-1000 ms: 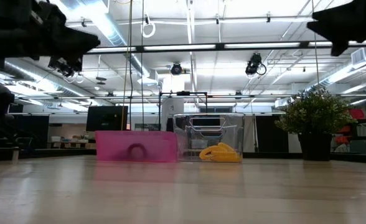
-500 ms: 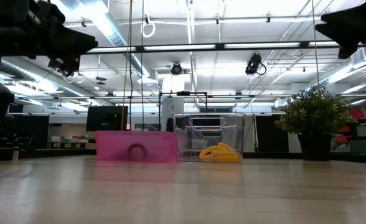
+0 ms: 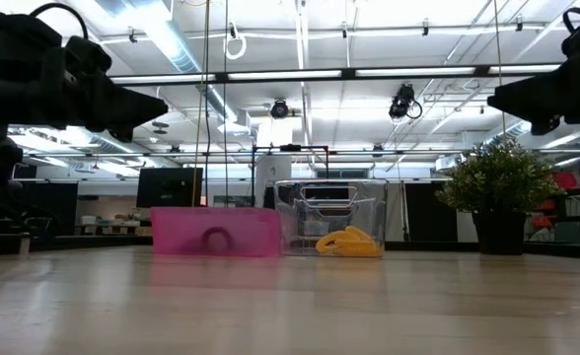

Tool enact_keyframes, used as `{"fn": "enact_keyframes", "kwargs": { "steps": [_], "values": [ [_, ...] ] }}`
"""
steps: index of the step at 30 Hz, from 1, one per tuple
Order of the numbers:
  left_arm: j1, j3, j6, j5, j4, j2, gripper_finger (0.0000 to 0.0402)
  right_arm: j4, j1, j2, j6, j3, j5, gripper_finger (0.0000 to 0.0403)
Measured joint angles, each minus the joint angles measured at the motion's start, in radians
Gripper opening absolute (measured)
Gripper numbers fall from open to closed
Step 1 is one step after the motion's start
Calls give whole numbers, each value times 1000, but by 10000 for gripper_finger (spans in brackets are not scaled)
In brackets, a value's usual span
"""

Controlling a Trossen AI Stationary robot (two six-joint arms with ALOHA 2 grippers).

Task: Sort spring keychains
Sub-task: Return to home position

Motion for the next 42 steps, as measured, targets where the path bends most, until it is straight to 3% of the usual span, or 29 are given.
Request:
{"fn": "enact_keyframes", "kwargs": {
  "steps": [14, 21, 42],
  "values": [
    [0, 0, 51, 2, -11, 48, 76, -35, -1, 113, -104, 0, -15, 134],
    [-1, -2, 31, 19, 36, 47, 76, 47, -1, 106, -66, 1, -15, 134],
    [0, -2, -9, -6, 4, 50, 76, 42, -1, 108, -66, 1, -15, 134]
  ]
}}
